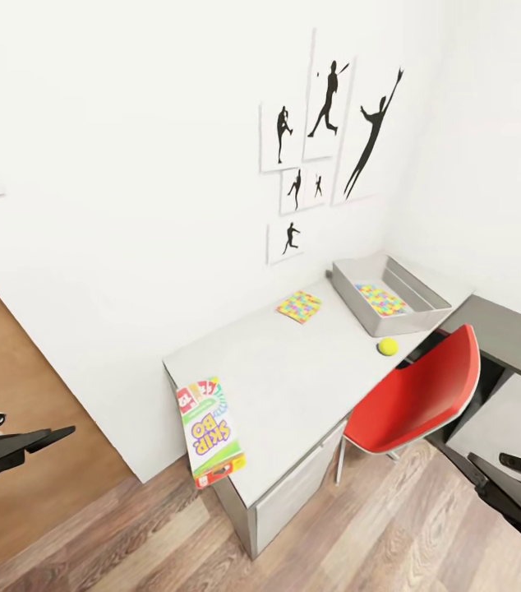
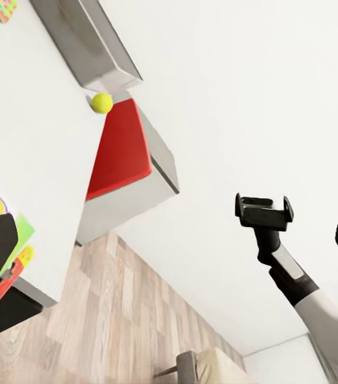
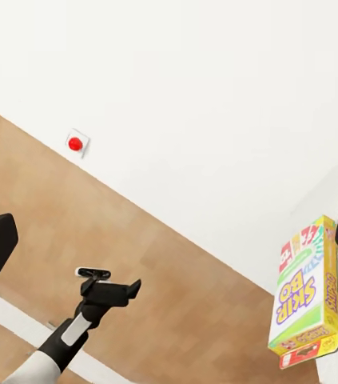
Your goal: Put all the toys in the child's room - the three board games (two on the bed and one on the table), the two jigsaw puzzles on the table, and the tennis ball on the table - inside the toy box on the table in the child's room.
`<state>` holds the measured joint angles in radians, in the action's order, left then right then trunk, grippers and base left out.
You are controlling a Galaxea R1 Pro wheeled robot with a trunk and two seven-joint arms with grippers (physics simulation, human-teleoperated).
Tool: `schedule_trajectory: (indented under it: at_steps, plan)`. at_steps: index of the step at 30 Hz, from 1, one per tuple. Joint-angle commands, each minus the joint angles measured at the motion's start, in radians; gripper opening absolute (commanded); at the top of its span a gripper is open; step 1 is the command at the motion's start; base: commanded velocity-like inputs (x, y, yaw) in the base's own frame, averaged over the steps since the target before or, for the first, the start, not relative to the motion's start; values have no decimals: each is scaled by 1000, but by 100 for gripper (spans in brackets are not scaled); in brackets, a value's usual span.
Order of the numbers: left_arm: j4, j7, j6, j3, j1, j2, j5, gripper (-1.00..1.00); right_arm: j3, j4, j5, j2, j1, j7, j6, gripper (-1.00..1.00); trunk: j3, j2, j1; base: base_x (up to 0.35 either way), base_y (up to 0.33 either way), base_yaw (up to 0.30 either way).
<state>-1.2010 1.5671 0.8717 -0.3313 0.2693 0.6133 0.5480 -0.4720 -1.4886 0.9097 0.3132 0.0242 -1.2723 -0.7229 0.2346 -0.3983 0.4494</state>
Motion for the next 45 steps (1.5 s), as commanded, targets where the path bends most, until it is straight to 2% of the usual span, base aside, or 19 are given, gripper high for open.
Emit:
schedule_trajectory:
  at_steps: [1,45]
  plan:
    - [0,4,11,0,1,0,0,100,0,-1,6,1,0,1,0,100,0,-2,1,0,0,-45]
    - [0,4,10,-1,1,0,1,100,-1,-2,6,1,0,1,17,100,-71,-2,1,0,0,-4]
